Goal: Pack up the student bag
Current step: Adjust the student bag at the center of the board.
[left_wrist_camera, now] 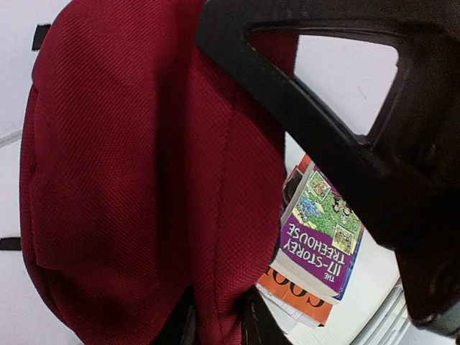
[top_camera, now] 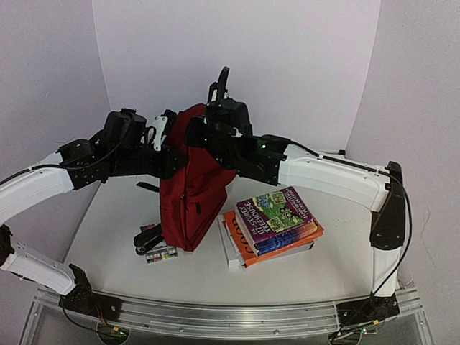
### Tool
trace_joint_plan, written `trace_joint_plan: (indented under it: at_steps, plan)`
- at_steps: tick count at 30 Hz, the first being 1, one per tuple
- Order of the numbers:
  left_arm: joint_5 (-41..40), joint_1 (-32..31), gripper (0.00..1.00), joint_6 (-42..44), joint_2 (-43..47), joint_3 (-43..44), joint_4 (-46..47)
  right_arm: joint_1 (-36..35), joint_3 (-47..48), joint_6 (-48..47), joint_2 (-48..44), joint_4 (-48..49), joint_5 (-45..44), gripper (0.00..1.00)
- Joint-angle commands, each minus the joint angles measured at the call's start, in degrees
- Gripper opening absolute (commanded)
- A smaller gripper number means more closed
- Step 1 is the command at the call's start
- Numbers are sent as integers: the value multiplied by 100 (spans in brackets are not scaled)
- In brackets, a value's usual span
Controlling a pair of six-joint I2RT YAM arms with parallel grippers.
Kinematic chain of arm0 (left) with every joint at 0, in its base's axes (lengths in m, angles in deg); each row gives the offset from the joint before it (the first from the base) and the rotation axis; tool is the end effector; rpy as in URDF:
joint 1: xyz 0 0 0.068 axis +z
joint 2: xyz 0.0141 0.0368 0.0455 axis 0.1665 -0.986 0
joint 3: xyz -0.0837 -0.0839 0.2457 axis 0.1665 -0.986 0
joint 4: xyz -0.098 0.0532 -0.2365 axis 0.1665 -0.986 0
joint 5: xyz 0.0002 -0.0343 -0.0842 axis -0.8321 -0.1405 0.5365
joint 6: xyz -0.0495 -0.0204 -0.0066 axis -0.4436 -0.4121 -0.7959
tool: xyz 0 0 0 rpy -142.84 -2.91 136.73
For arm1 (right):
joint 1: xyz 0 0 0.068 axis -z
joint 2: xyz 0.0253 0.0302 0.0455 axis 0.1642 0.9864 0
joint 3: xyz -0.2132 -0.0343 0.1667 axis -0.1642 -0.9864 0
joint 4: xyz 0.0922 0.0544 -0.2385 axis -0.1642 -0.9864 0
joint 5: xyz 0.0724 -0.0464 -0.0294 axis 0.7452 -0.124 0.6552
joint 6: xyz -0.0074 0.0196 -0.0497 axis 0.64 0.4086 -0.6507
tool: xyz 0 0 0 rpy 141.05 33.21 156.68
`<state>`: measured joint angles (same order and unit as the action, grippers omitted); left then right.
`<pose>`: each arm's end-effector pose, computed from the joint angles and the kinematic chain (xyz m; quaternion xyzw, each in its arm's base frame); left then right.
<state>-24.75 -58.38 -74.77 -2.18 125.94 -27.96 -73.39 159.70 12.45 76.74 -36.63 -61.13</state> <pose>0.1845 -0.2056 0.3721 0.2080 0.8246 -0.2524 0.4615 0.2300 0.4292 0.3981 -0.0553 0.7194 0.3349 0.6060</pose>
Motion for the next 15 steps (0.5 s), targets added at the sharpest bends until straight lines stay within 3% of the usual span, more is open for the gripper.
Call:
trace_joint_plan:
  at_steps: [1, 2, 4, 8, 12, 15]
  plan:
    - [241, 68, 8, -86, -48, 129, 207, 5, -147, -137, -373, 295, 56, 0]
    - [246, 85, 2, -105, -42, 110, 223, 5, -215, -178, -411, 300, 94, 0]
    - [246, 117, 0, -142, -11, 76, 248, 11, -363, -261, -514, 311, 182, 8]
    - [192, 176, 0, -204, 71, 18, 255, 12, -839, -444, -861, 321, 555, 46]
    - [312, 253, 0, -258, 173, -26, 294, 10, -1683, -729, -1440, 421, 1337, 73]
    - [551, 301, 0, -316, 220, -25, 376, 8, -2450, -935, -1881, 497, 2229, 79]
